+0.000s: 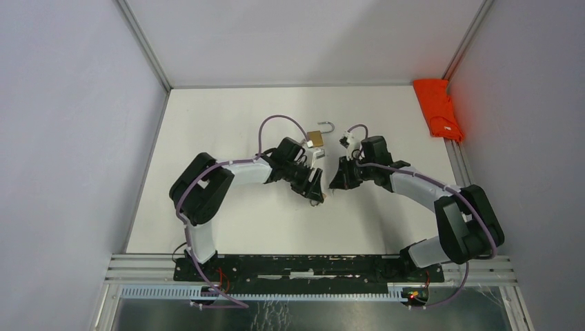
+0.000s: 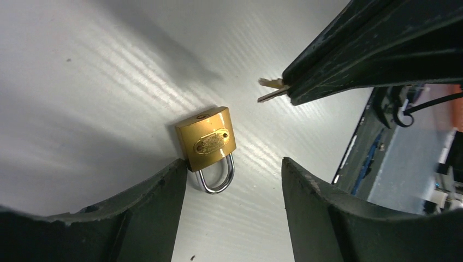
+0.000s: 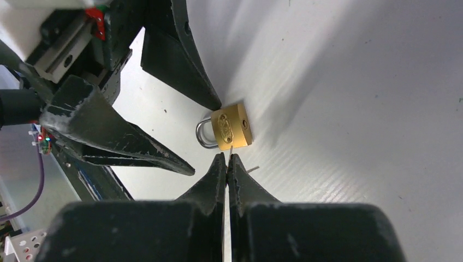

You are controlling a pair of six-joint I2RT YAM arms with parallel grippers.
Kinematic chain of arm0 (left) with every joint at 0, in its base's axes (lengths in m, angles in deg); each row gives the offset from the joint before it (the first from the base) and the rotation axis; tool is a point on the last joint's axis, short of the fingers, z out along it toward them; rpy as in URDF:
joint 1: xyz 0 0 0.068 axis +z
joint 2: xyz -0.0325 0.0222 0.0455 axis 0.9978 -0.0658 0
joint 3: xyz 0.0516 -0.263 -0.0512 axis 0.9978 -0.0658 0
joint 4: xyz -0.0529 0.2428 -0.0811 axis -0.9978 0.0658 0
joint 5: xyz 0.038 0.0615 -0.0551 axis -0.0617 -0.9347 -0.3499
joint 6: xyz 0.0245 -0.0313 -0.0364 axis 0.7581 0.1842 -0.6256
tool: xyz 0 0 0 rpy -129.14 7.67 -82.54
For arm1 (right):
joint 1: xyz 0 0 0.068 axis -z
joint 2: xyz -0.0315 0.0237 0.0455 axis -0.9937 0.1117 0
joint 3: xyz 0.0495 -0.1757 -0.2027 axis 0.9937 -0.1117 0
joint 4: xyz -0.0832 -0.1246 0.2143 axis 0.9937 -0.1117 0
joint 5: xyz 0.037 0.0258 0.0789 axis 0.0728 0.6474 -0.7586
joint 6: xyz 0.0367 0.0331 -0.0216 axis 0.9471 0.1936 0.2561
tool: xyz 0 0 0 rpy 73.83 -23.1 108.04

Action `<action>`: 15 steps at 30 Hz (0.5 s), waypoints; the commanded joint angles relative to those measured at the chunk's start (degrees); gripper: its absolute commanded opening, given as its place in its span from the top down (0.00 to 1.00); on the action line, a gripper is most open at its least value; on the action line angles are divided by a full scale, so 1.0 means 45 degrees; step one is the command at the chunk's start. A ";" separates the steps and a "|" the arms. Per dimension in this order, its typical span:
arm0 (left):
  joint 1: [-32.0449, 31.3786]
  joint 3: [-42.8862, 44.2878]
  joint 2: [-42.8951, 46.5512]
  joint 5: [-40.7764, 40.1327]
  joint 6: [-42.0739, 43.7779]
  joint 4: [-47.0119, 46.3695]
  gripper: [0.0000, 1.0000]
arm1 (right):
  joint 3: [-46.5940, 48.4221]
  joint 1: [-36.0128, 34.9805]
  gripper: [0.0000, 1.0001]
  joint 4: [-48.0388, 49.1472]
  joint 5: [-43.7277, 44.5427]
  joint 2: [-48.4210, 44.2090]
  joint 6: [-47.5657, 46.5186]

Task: Unlock with the key
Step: Place the lock at the center of the board.

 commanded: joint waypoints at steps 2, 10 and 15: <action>-0.0026 -0.0182 -0.1349 0.0093 -0.0770 0.0695 0.30 | 0.0175 0.0032 1.00 -0.0606 0.0300 0.0248 -0.0709; -0.0039 -0.0070 -0.1111 -0.0559 -0.0642 0.1276 0.31 | -0.0365 -0.0180 1.00 -0.0161 -0.0618 0.0647 -0.0482; -0.0028 -0.0159 -0.1181 -0.0534 -0.0773 0.1142 0.32 | 0.0066 -0.0541 1.00 -0.0197 -0.0564 0.1021 -0.0447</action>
